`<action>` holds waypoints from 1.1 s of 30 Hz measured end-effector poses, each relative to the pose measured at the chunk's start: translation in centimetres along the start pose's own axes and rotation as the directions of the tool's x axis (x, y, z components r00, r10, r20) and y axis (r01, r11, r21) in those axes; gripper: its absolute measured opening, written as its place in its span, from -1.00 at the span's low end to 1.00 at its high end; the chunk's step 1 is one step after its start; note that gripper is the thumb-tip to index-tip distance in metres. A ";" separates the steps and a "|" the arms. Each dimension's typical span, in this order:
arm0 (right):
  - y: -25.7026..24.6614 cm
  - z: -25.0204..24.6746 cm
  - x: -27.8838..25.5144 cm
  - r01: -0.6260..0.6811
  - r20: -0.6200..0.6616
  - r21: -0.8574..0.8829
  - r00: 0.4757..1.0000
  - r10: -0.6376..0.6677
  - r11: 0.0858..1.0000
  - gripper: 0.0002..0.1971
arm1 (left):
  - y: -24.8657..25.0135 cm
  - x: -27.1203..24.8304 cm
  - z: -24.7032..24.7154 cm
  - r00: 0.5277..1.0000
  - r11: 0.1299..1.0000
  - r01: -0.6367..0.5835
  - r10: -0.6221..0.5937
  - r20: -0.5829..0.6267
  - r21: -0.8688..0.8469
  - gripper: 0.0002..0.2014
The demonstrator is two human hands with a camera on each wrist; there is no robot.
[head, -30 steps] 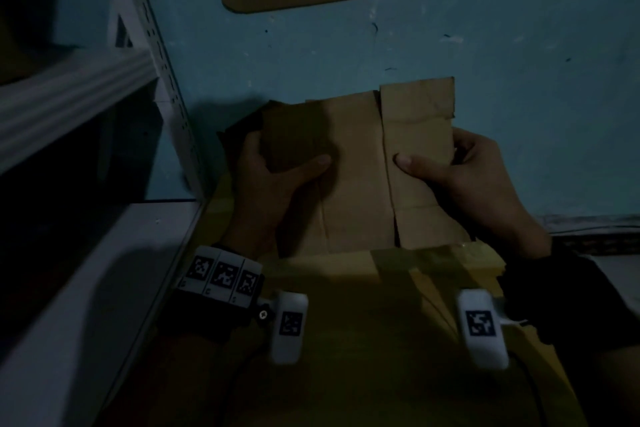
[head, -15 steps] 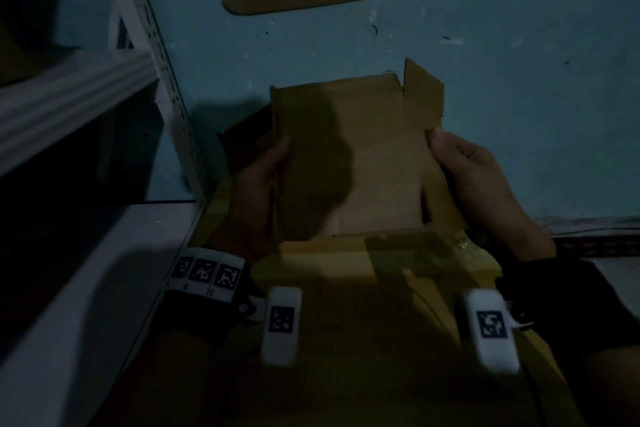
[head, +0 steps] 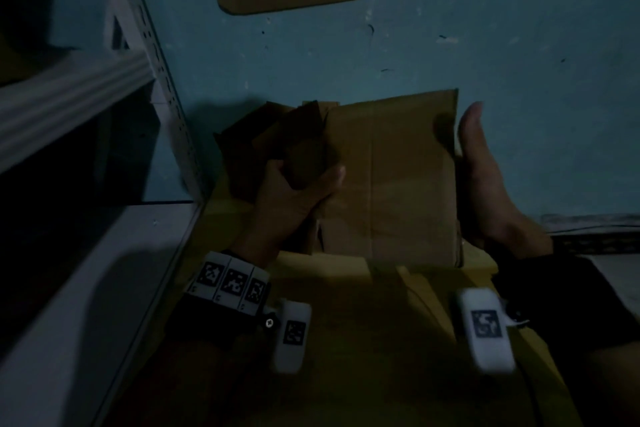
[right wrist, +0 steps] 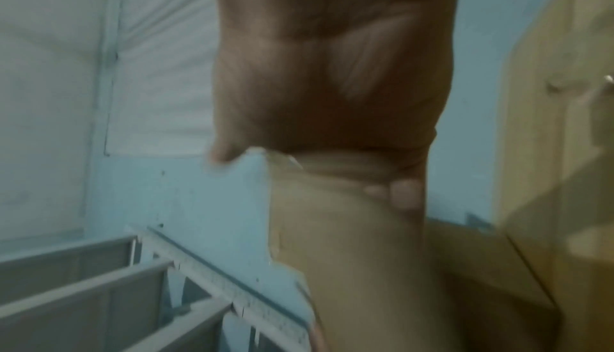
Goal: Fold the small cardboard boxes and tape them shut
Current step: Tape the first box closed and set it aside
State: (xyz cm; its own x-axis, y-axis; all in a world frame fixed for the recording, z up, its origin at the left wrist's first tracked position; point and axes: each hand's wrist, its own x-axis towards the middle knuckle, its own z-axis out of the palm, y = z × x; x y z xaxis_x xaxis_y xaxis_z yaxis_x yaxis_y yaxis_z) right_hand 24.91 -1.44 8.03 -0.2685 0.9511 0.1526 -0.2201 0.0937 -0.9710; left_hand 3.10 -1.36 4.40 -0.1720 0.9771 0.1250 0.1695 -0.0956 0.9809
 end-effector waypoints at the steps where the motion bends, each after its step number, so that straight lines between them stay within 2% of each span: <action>1: -0.2 -0.2 -0.1 0.005 0.046 -0.070 0.999 -0.001 0.998 -0.50 | -0.3 0.2 -0.2 1.000 1.000 -0.004 0.004 -0.020 -0.003 -0.20; 2: -0.4 -0.4 -0.2 0.007 0.079 -0.162 0.997 0.006 0.987 -0.61 | -0.4 0.3 -0.4 0.999 1.000 -0.006 0.006 -0.032 -0.007 -0.14; 4: -0.3 -1.2 0.0 0.003 0.057 -0.295 0.998 0.014 0.955 -0.66 | -0.4 0.2 -0.7 0.999 0.999 -0.035 0.036 -0.032 0.007 -0.10; 7: -0.3 -2.1 0.0 0.030 0.004 -0.297 1.000 -0.030 0.954 -0.67 | -0.3 0.4 -1.2 0.999 0.995 0.008 -0.004 0.037 -0.096 -0.25; 9: -0.3 -1.9 0.0 0.045 0.003 -0.282 0.999 -0.046 0.958 -0.71 | -0.3 0.3 -1.3 0.998 0.995 0.021 -0.016 0.054 -0.094 -0.27; 11: -0.1 -1.5 0.0 0.066 0.001 -0.308 0.998 -0.069 0.949 -0.83 | -0.4 0.5 -0.9 0.999 1.000 -0.014 0.014 -0.040 -0.002 -0.20; 14: 0.7 -1.2 0.5 0.088 -0.050 -0.401 0.992 -0.118 0.912 -0.81 | -0.1 0.3 -0.4 0.983 0.993 -0.092 0.103 -0.154 0.076 -0.26; 17: 0.9 -1.6 0.8 0.043 -0.106 -0.418 0.990 -0.096 0.907 -0.86 | -0.1 0.6 -0.8 0.991 0.998 -0.059 0.062 -0.115 0.033 -0.25; 19: 0.5 -2.1 0.8 0.022 -0.113 -0.426 0.991 -0.077 0.904 -0.90 | 0.2 0.5 -1.5 0.997 1.000 -0.021 0.022 -0.078 0.013 -0.15; 21: 0.2 -2.6 0.7 0.024 -0.109 -0.434 0.991 -0.079 0.901 -0.85 | 0.4 0.7 -2.1 0.999 1.000 -0.006 0.005 -0.034 -0.024 -0.04; 23: -0.1 -3.1 0.6 0.025 -0.127 -0.382 0.989 -0.079 0.924 -0.82 | 0.5 0.8 -2.5 1.000 0.996 0.026 -0.024 0.016 -0.085 -0.05; 26: -0.5 -4.0 0.5 0.034 -0.197 -0.233 0.977 -0.081 0.972 -0.83 | 0.8 0.9 -2.7 0.998 0.975 0.058 -0.051 0.037 -0.214 -0.24; 29: -0.7 -5.5 0.5 0.046 -0.294 -0.026 0.954 -0.052 0.999 -0.71 | 1.1 1.1 -3.0 0.994 0.957 0.105 -0.091 0.061 -0.271 -0.35; 31: -0.3 -6.8 1.0 0.110 -0.421 0.109 0.905 -0.055 0.988 -0.68 | 1.2 1.3 -3.3 0.991 0.952 0.130 -0.119 0.057 -0.277 -0.50; 33: 0.0 -7.7 1.4 0.125 -0.581 0.098 0.813 -0.045 0.987 -0.65 | 1.1 1.4 -3.5 0.988 0.940 0.155 -0.143 0.060 -0.304 -0.50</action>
State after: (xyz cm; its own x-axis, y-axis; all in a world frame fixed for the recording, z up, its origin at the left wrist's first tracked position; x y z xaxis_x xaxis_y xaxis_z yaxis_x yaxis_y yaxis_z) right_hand 31.74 2.17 6.82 0.3364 0.9398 0.0610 -0.3431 0.1826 -0.9214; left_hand -0.35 -0.72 6.18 -0.1362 0.9903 -0.0261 -0.1625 0.0037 0.9867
